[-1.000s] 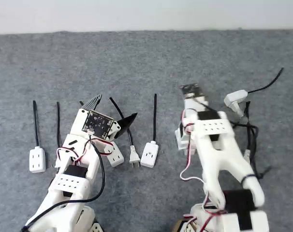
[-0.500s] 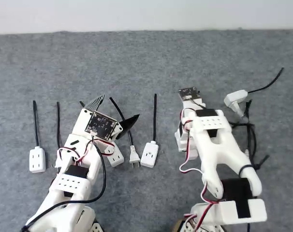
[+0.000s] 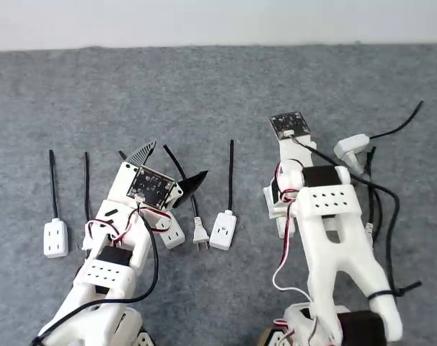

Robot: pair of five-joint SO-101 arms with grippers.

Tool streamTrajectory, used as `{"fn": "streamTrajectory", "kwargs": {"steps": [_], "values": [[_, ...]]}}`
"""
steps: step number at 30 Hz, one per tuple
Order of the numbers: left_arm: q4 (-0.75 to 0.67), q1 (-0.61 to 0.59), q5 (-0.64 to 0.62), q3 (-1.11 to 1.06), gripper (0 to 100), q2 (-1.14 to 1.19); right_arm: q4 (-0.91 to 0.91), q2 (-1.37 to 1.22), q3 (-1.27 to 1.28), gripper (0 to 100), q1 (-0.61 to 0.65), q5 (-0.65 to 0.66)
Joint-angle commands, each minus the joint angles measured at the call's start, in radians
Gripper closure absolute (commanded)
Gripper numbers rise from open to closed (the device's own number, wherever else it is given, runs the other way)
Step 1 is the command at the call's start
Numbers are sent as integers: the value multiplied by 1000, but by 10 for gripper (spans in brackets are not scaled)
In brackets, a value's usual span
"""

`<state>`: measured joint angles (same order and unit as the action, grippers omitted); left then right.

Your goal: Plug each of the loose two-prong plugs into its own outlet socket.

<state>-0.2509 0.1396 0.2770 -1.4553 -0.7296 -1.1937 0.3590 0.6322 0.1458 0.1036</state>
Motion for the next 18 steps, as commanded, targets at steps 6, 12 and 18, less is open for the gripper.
{"fn": "streamTrajectory", "kwargs": {"steps": [6,12,18], "values": [[-31,5,12,27,588,3,108,35,74,745,-124,25],[-31,5,12,27,588,3,163,33,127,745,-140,25],[-31,5,12,27,588,3,228,33,192,745,-139,18]]}}
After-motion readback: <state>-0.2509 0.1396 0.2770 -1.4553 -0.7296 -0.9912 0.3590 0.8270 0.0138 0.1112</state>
